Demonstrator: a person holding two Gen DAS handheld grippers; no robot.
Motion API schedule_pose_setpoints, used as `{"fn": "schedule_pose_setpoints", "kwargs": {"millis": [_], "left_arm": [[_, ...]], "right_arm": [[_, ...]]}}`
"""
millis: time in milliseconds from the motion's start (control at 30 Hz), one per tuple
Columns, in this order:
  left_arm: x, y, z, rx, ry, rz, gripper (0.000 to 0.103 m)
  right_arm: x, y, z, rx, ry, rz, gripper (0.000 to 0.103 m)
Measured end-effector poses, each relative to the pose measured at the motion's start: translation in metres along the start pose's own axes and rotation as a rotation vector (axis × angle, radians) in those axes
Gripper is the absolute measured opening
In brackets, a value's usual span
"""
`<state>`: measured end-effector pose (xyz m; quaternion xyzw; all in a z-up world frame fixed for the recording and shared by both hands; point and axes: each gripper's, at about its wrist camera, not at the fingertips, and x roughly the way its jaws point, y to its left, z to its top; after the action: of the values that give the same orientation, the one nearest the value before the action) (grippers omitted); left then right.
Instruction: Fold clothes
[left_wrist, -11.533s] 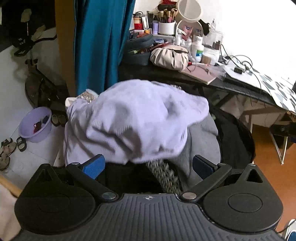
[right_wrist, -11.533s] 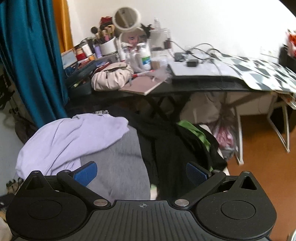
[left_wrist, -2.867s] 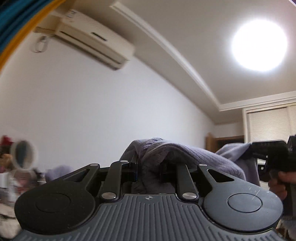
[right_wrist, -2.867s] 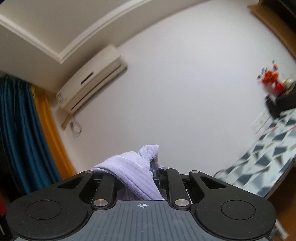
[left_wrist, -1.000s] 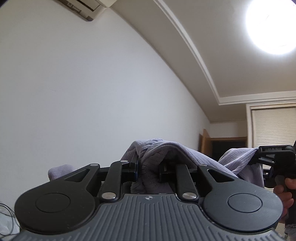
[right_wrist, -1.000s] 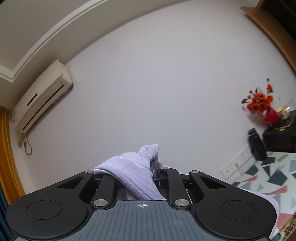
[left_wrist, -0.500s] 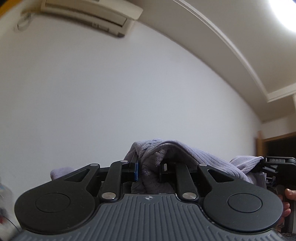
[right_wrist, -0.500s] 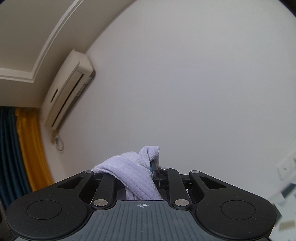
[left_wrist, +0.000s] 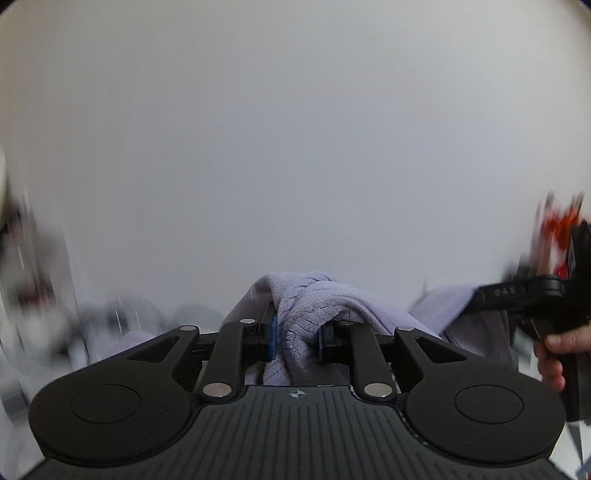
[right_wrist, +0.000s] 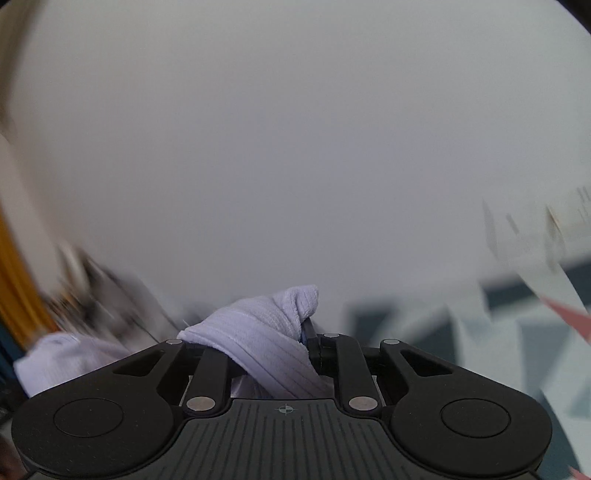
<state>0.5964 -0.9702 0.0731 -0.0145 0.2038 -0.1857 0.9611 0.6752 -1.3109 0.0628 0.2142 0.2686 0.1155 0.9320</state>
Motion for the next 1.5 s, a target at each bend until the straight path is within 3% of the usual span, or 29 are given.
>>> {"fn": "schedule_pose_setpoints", "kwargs": {"millis": [100,200,300,367,433,500,667,767,833,967,1100,1200,1300,1400,1467,1500], "left_arm": [[0.042,-0.037,-0.038,0.035,0.156,-0.048,0.019],[0.077,-0.074,-0.053,0.035,0.302,-0.17,0.022],[0.096,-0.08,-0.063,0.02,0.376,-0.23,0.024],[0.101,-0.087,-0.061,0.025,0.373,-0.22,0.032],[0.103,-0.085,-0.057,0.027,0.375,-0.219,0.038],[0.098,-0.083,-0.049,0.068,0.372,-0.224,0.045],[0.061,-0.076,-0.039,0.138,0.328,-0.282,0.089],[0.023,-0.054,-0.027,0.088,0.226,-0.383,0.096],[0.007,-0.031,-0.021,0.055,0.173,-0.374,0.1],[-0.013,0.02,-0.014,-0.036,0.102,-0.28,0.101],[-0.01,0.079,-0.025,-0.221,0.16,-0.105,0.101],[-0.016,0.112,-0.033,-0.301,0.174,-0.028,0.101],[-0.024,0.127,-0.034,-0.256,0.165,0.056,0.101],[-0.029,0.133,-0.031,-0.157,0.15,0.104,0.101],[-0.028,0.135,-0.03,-0.087,0.144,0.112,0.101],[-0.025,0.136,-0.029,-0.053,0.142,0.113,0.101]], "right_arm": [[0.037,-0.052,-0.041,0.047,0.13,-0.086,0.017],[0.043,-0.083,-0.082,0.088,0.211,-0.153,0.021],[0.036,-0.098,-0.11,0.134,0.248,-0.213,0.038],[0.024,-0.092,-0.114,0.104,0.233,-0.241,0.056],[0.012,-0.087,-0.116,0.072,0.212,-0.287,0.087],[-0.006,-0.086,-0.115,0.081,0.193,-0.326,0.096],[-0.054,-0.072,-0.107,0.119,0.118,-0.331,0.099],[-0.073,-0.049,-0.1,0.098,0.052,-0.333,0.101],[-0.075,-0.022,-0.096,0.043,0.027,-0.298,0.101],[-0.077,0.036,-0.088,-0.059,-0.021,-0.197,0.101],[-0.066,0.095,-0.091,-0.13,-0.037,-0.055,0.102],[-0.038,0.133,-0.102,-0.189,0.008,0.01,0.102],[-0.004,0.162,-0.117,-0.226,0.065,0.044,0.102],[0.035,0.172,-0.129,-0.238,0.078,-0.053,0.097],[0.062,0.169,-0.135,-0.213,0.112,-0.109,0.083],[0.072,0.167,-0.137,-0.201,0.139,-0.119,0.063]]}}
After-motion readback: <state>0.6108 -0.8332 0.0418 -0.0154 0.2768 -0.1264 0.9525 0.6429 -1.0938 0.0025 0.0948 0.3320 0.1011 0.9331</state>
